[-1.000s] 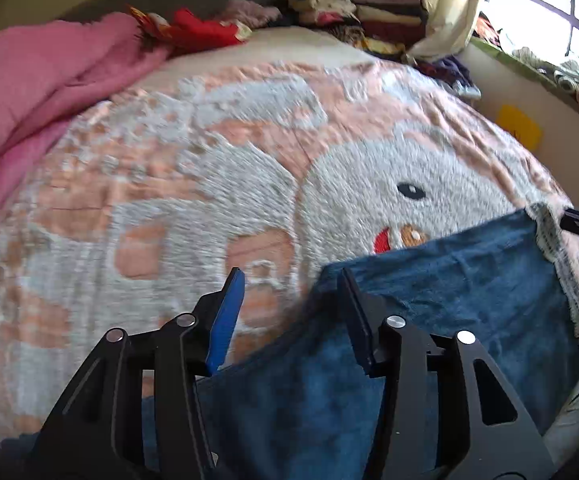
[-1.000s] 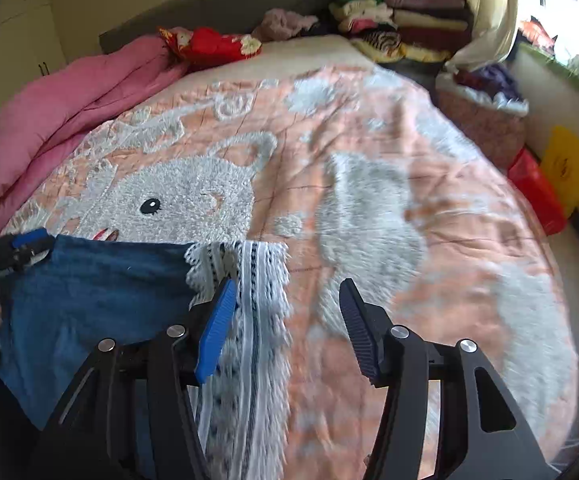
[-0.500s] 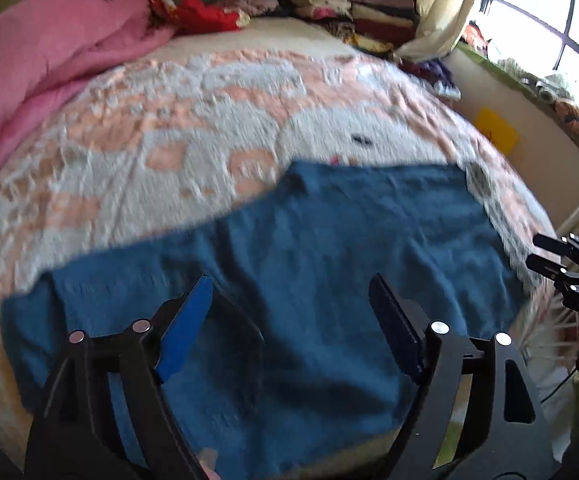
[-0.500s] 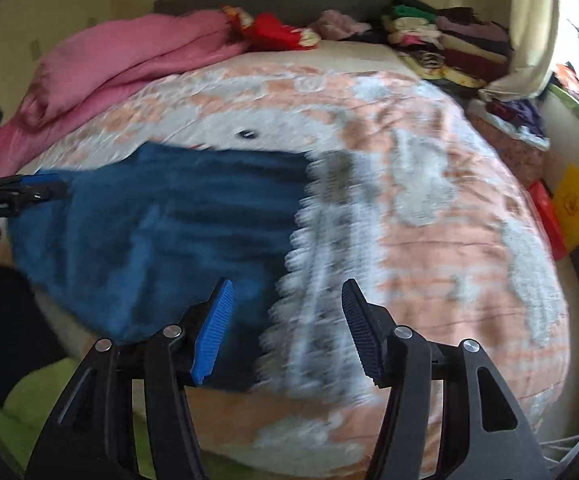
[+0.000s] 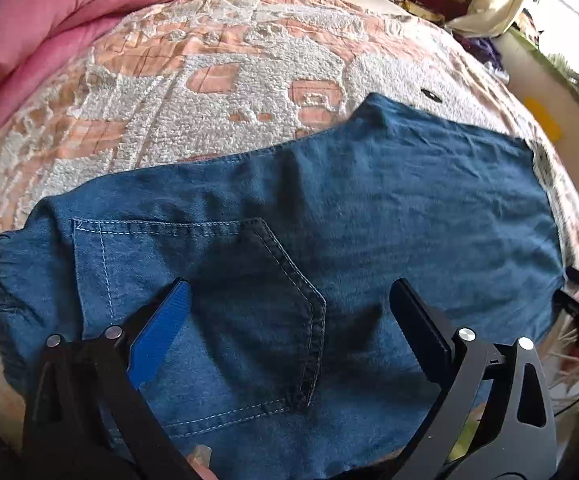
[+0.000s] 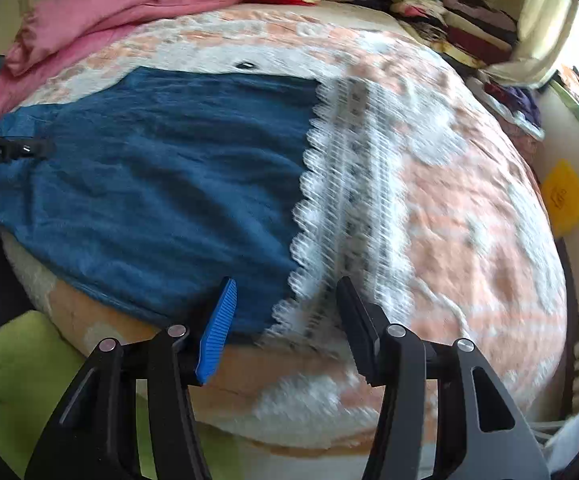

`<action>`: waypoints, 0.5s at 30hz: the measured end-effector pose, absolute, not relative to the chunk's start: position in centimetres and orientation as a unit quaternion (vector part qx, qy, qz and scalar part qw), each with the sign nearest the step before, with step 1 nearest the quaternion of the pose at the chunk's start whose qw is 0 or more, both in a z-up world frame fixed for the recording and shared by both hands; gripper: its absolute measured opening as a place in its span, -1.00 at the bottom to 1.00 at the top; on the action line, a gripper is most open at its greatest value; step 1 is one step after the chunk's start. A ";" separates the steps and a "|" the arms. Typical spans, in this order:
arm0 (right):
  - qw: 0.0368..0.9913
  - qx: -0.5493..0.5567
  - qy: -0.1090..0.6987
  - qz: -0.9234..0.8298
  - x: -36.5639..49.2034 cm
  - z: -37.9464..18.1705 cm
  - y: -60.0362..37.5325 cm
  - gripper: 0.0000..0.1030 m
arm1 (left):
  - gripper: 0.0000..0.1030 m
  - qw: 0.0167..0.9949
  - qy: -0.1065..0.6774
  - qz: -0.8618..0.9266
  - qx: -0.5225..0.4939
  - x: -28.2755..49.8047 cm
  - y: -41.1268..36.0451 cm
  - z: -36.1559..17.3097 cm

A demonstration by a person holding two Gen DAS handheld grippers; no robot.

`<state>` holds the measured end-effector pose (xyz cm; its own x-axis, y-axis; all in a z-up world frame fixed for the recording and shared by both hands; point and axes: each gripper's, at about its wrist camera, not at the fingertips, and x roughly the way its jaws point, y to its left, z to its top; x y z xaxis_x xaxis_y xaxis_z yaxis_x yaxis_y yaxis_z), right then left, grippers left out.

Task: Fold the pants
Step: 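Lay the pants flat and open both tools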

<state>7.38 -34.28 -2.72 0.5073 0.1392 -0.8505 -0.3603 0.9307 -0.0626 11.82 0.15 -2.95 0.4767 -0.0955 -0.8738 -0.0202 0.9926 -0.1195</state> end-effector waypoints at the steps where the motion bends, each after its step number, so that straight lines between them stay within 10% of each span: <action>1: 0.862 -0.118 0.471 0.149 7.2 -2.8 -34.4 -0.03 | 0.80 0.856 0.512 -0.025 -0.065 11.9 0.5 -3.0; 15: 0.877 -0.029 0.437 0.196 5.2 0.0 -35.7 0.28 | 0.80 0.888 0.457 -0.052 -0.034 8.4 -0.4 1.3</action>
<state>5.25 -35.69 0.01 0.5406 0.3181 -0.7788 -0.3690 0.9216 0.1204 8.37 -0.43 1.29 0.5778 -0.1224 -0.8069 0.0606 0.9924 -0.1072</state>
